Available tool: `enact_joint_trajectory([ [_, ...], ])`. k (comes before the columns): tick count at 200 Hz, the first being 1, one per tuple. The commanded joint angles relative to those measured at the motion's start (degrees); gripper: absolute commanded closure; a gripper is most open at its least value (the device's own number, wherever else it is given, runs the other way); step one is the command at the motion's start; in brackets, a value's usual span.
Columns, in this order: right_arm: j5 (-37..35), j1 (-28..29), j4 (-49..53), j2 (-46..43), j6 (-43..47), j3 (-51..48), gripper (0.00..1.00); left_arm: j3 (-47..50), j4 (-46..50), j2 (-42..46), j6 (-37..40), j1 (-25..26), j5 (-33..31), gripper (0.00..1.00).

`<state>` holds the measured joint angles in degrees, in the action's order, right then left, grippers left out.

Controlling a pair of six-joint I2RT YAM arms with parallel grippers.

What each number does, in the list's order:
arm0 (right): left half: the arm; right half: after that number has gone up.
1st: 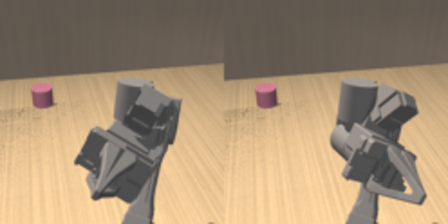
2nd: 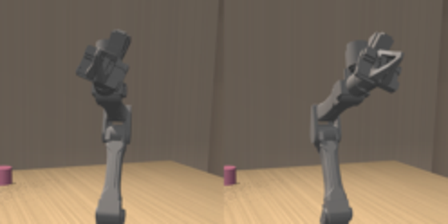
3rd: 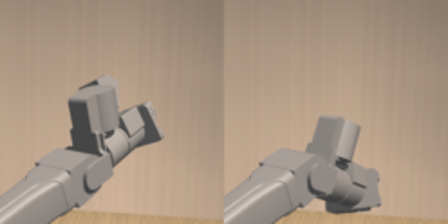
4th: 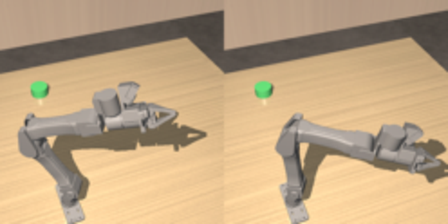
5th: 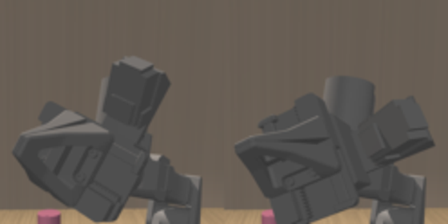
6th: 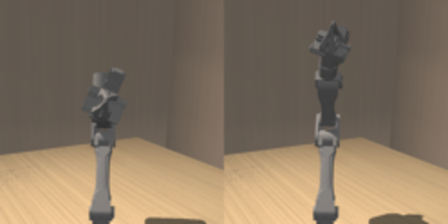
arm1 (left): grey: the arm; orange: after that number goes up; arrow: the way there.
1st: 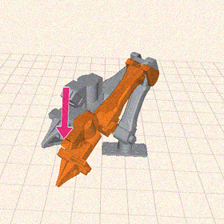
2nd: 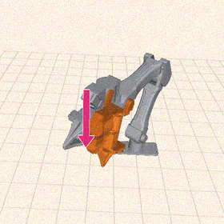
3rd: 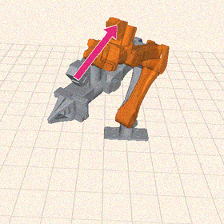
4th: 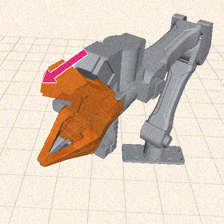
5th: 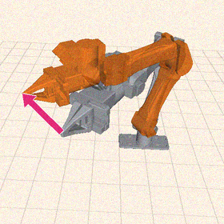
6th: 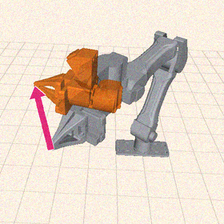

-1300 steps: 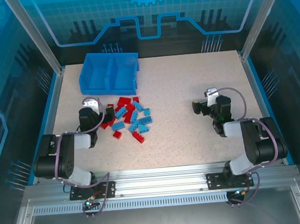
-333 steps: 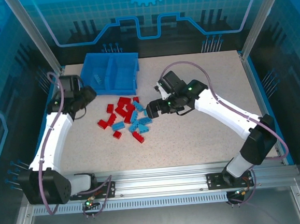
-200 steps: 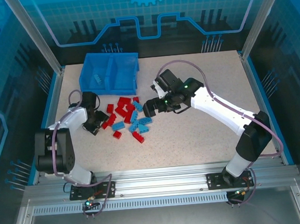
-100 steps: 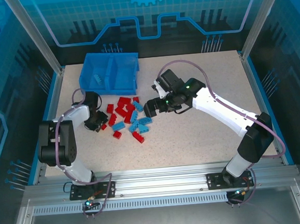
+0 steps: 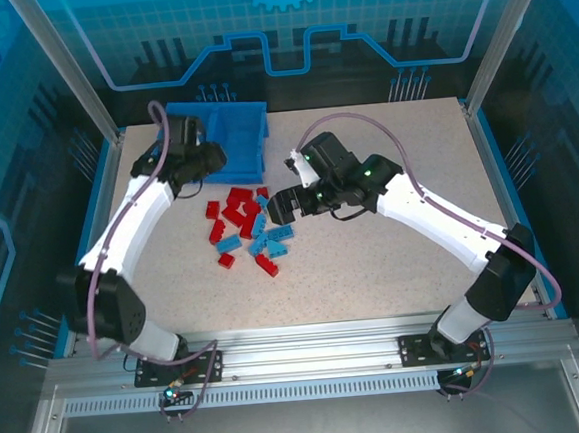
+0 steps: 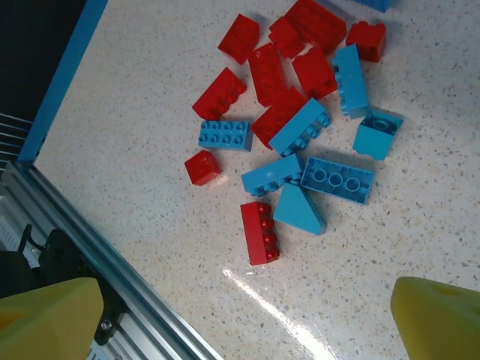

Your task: Sort the legos into containers by color

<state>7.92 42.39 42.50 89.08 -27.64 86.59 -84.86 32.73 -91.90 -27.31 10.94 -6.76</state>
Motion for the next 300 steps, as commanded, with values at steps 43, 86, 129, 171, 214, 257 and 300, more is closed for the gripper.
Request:
enact_joint_trajectory([
  [43,-2.2,1.0,0.0,-5.4,-2.0,-4.0,0.00,-26.0,-0.6,-30.3,8.8,0.0,-5.4,0.73],
  [86,-3.4,1.0,1.4,-7.0,-2.7,-4.2,0.00,-38.0,2.4,-41.8,6.4,0.0,-5.0,0.60],
  [129,-5.0,1.1,1.5,-7.9,-3.2,-4.5,0.00,-38.1,2.3,-40.2,5.3,0.0,-2.7,0.47],
  [171,-5.6,1.0,0.8,-6.9,-3.6,-4.9,0.00,-32.5,2.0,-29.9,5.5,0.1,-0.3,0.47],
  [214,-7.6,1.1,0.6,-3.6,-3.3,-4.0,0.00,-13.1,-2.1,-7.5,6.2,1.2,1.1,0.48],
  [257,-8.2,5.2,0.5,4.4,-0.5,-0.6,0.12,7.1,-2.2,15.8,13.4,1.2,2.1,0.49],
  [300,-9.6,13.6,-0.8,14.4,2.2,-1.8,0.28,19.0,5.4,30.5,25.2,1.2,7.5,0.44],
])
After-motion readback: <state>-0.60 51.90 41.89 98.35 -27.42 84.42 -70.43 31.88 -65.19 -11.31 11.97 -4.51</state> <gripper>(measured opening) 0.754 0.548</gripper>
